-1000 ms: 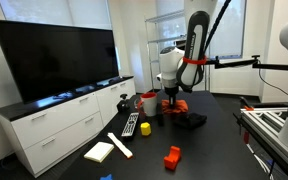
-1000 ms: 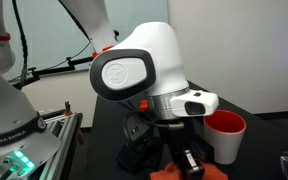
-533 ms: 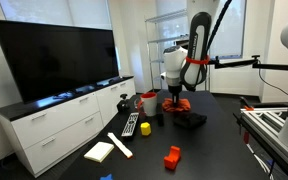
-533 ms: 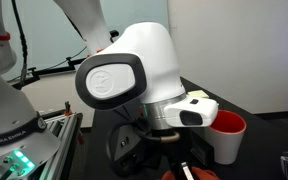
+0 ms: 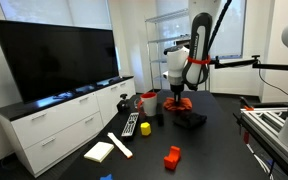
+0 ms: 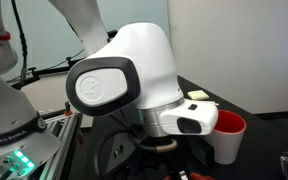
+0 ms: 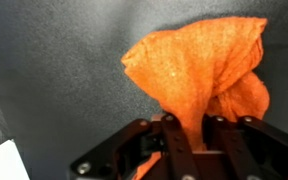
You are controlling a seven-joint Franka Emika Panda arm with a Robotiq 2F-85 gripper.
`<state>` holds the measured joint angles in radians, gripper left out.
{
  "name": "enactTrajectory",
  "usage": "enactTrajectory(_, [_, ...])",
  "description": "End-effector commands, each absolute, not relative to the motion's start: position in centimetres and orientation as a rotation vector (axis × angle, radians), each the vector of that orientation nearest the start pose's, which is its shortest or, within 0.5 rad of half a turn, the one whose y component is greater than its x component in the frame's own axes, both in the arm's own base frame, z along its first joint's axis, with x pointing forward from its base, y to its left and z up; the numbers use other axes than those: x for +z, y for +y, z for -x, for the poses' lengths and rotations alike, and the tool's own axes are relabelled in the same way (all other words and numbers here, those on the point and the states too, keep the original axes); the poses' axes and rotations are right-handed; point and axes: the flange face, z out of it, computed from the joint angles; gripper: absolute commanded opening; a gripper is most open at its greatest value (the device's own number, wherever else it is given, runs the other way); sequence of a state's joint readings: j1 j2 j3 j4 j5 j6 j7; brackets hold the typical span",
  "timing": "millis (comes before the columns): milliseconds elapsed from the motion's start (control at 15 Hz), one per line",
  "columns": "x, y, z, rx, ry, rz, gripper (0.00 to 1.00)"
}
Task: Use the orange towel to wipe the table
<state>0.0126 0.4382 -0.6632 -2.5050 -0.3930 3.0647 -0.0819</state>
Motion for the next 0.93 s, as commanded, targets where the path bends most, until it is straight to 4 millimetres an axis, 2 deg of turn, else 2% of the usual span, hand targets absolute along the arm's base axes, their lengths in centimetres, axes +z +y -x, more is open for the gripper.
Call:
enactTrajectory(0, [16.71,-27.94,-37.73,-0.046,0.146,3.487,0.06])
enactTrajectory(67, [16.73,-27.98,-37.76,-0.036,0.131,3.491,0.38])
enactTrajectory(200, [16.76,-27.99,-37.62,-0.043,0.141,3.485,0.44])
enactTrajectory(667, [16.35,-27.61,-37.00,-0.022,0.158,3.476,0.97])
enactTrajectory(733, [16.38,-27.62,-36.99,-0.023,0.159,3.475,1.00])
enactTrajectory(867, [16.44,-27.57,-37.06,-0.025,0.167,3.473,1.00])
